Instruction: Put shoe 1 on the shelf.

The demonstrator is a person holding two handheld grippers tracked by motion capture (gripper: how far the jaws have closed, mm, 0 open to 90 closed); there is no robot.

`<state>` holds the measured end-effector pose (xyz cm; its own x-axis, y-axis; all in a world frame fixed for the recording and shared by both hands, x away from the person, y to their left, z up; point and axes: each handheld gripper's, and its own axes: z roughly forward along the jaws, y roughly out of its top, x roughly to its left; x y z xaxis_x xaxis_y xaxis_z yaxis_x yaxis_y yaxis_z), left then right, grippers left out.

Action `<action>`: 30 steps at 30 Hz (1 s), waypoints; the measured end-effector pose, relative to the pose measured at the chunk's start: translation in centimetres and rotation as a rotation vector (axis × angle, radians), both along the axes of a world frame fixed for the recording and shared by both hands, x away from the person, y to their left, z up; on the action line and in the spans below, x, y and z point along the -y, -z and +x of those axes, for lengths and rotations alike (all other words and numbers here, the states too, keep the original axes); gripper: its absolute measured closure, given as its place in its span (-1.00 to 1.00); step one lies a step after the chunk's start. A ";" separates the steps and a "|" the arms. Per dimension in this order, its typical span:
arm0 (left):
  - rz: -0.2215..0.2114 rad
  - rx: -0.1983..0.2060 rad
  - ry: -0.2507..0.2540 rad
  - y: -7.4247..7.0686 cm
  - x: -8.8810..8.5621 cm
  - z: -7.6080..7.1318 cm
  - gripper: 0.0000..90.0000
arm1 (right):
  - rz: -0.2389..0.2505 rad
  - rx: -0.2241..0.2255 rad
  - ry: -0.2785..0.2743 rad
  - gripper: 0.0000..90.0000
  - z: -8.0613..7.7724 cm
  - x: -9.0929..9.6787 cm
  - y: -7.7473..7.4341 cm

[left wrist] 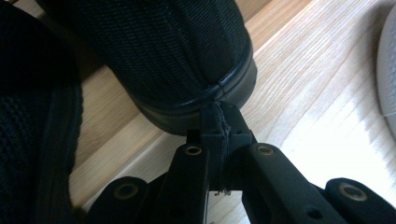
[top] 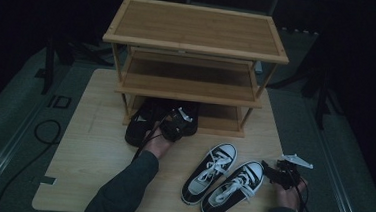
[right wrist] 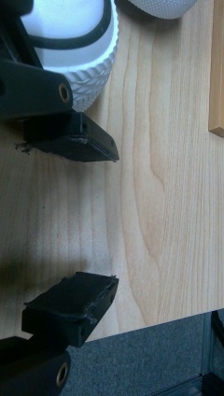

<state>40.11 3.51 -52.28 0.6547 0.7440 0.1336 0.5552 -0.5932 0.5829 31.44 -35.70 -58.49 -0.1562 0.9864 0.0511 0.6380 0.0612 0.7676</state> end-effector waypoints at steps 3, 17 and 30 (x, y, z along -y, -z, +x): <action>-0.002 0.000 0.003 0.0 -0.2 -0.2 1.00 | -0.001 0.001 0.000 -0.27 0.0 0.0 0.0; -0.011 -0.014 0.024 -0.1 -2.3 -2.0 0.98 | -0.001 0.001 0.000 -0.27 0.0 0.0 0.0; -0.033 -0.029 0.037 -0.2 -5.1 -4.2 1.00 | -0.001 0.000 0.000 -0.27 0.0 0.0 0.0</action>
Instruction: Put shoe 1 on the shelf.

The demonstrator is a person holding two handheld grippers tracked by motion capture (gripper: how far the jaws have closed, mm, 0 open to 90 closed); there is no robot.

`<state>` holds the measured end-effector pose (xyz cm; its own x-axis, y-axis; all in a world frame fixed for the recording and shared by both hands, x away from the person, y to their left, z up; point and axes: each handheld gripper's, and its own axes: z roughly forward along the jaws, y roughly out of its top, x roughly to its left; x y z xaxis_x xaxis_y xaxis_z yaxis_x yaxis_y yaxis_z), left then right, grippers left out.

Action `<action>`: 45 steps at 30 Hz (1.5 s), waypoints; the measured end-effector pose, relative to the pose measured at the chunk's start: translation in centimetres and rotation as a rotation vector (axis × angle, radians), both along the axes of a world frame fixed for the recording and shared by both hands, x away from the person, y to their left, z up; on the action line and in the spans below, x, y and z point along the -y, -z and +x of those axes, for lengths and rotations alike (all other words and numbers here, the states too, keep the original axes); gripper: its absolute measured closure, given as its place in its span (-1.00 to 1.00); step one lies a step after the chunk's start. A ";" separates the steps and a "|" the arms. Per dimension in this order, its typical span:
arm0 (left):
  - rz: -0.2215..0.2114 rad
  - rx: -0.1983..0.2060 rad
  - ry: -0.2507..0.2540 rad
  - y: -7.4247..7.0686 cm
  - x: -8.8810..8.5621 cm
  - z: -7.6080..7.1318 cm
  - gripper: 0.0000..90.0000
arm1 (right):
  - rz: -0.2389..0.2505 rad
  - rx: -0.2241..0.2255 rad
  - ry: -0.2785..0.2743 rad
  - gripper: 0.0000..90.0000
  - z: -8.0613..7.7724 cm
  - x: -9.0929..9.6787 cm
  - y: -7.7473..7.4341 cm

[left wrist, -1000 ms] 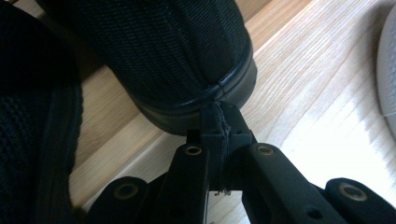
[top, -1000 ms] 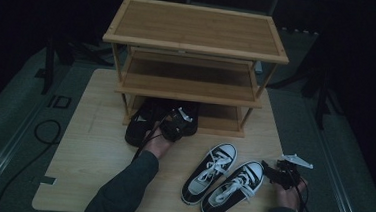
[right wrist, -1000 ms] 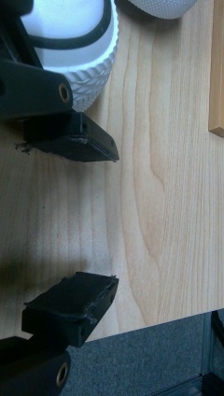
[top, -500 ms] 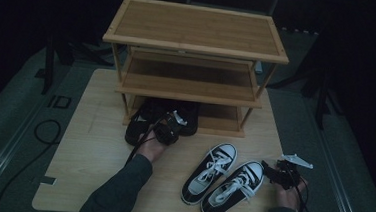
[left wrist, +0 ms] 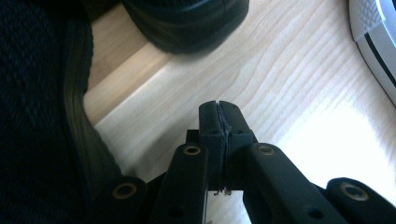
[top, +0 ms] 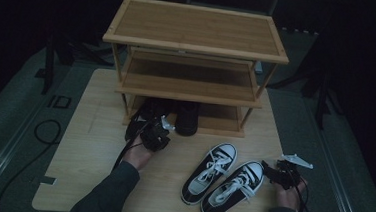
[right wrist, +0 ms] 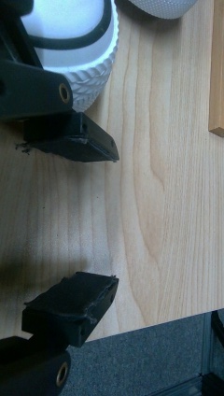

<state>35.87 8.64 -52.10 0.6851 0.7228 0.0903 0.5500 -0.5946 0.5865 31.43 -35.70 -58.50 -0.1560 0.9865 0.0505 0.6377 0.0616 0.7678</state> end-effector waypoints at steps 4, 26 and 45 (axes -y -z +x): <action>-0.006 -0.003 0.001 0.0 -0.7 -0.6 1.00 | 0.000 0.000 0.000 -0.27 0.0 0.0 0.0; 0.011 -0.007 -0.024 0.4 -4.6 -3.0 1.00 | -0.001 -0.001 0.001 -0.27 0.0 0.0 0.0; 0.007 -0.013 -0.067 1.0 -7.9 -4.2 1.00 | -0.002 0.000 0.001 -0.26 0.0 0.0 0.0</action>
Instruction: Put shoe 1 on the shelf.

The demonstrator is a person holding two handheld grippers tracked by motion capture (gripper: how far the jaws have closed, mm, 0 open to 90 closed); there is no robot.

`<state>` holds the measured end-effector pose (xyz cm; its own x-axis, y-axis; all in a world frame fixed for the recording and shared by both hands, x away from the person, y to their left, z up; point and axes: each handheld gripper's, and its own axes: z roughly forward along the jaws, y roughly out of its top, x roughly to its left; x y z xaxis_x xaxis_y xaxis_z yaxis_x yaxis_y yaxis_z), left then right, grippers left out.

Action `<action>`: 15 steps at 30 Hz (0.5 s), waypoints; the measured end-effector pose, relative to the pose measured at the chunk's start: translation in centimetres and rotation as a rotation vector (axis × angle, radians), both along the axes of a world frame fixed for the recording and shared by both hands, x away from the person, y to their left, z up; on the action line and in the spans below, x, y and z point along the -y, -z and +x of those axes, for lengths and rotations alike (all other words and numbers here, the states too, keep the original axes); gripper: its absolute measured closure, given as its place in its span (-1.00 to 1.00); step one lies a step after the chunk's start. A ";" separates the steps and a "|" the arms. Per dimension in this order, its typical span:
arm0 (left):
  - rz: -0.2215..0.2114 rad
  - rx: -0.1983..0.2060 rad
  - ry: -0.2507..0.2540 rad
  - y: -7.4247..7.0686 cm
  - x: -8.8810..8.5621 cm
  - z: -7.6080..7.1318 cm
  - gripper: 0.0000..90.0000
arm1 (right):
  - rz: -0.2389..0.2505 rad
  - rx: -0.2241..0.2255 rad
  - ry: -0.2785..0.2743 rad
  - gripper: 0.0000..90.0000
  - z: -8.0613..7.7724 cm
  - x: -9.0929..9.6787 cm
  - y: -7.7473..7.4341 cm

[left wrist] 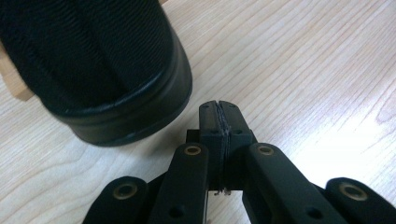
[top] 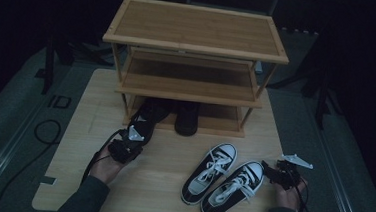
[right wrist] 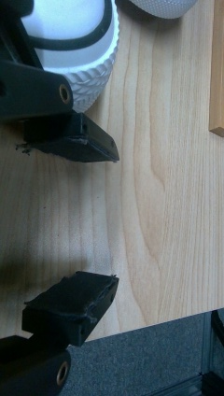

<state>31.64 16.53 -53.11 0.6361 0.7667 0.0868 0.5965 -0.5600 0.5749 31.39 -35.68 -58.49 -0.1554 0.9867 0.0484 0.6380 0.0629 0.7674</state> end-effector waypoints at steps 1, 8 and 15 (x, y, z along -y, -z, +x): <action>0.000 -0.001 -0.002 0.0 -0.1 0.0 0.99 | 0.000 0.000 0.000 -0.26 0.0 0.0 0.0; 0.004 -0.004 -0.020 0.3 -1.1 -0.2 1.00 | 0.000 0.000 0.000 -0.26 0.0 0.0 0.0; 0.005 -0.009 -0.048 0.6 -2.1 -0.4 0.99 | 0.000 0.000 0.000 -0.26 0.0 0.0 0.0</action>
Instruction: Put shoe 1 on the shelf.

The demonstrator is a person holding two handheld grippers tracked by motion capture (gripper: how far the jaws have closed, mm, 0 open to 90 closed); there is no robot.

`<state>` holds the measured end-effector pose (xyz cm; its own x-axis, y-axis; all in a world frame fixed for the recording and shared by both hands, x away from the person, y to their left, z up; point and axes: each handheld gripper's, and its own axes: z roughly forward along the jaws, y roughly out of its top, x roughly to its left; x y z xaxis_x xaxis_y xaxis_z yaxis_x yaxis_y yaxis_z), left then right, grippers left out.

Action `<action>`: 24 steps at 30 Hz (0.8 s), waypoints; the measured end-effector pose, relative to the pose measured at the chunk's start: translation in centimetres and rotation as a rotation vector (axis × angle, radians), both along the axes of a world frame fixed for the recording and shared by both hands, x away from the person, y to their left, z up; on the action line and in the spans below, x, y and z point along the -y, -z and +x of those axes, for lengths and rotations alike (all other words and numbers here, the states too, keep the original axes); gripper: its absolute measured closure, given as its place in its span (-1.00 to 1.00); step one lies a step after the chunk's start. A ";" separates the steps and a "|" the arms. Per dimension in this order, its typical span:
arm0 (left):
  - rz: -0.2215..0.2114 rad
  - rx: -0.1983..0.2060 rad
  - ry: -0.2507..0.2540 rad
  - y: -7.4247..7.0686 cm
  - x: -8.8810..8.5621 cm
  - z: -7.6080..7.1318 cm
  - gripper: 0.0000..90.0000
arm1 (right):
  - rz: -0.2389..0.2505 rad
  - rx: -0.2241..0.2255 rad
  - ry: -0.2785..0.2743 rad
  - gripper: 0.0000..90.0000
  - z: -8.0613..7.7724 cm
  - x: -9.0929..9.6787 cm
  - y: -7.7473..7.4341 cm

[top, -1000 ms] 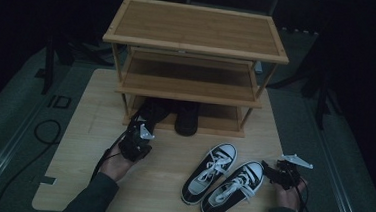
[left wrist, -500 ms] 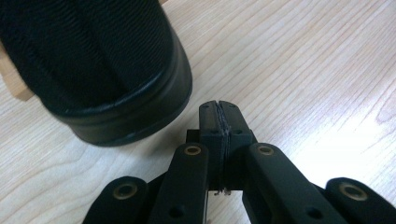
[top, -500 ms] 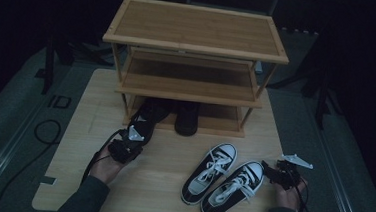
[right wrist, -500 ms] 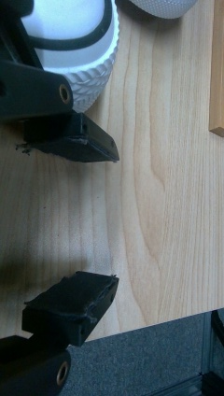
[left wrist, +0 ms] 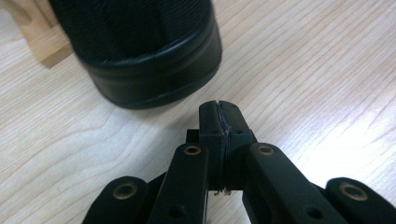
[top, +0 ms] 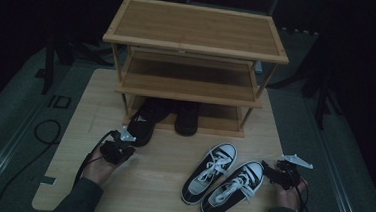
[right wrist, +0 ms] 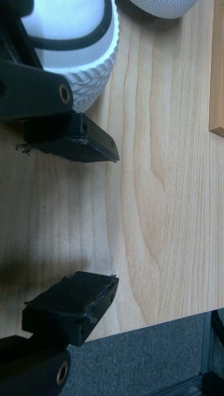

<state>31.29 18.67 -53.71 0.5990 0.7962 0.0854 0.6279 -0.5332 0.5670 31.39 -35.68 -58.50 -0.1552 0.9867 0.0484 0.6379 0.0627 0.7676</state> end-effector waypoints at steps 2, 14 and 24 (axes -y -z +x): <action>0.003 -0.002 -0.008 0.1 -0.3 0.0 0.99 | 0.000 0.000 0.000 -0.26 0.0 0.0 0.0; 0.009 -0.015 -0.057 1.1 -1.4 0.7 0.99 | 0.000 0.000 0.000 -0.26 0.0 0.0 0.0; 0.025 -0.015 -0.077 1.3 -0.9 2.0 1.00 | 0.000 0.000 0.000 -0.26 0.0 0.0 0.0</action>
<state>33.33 19.58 -55.00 0.5372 0.8378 0.0976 0.6758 -0.4968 0.5445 31.39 -35.67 -58.49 -0.1552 0.9867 0.0483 0.6379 0.0627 0.7676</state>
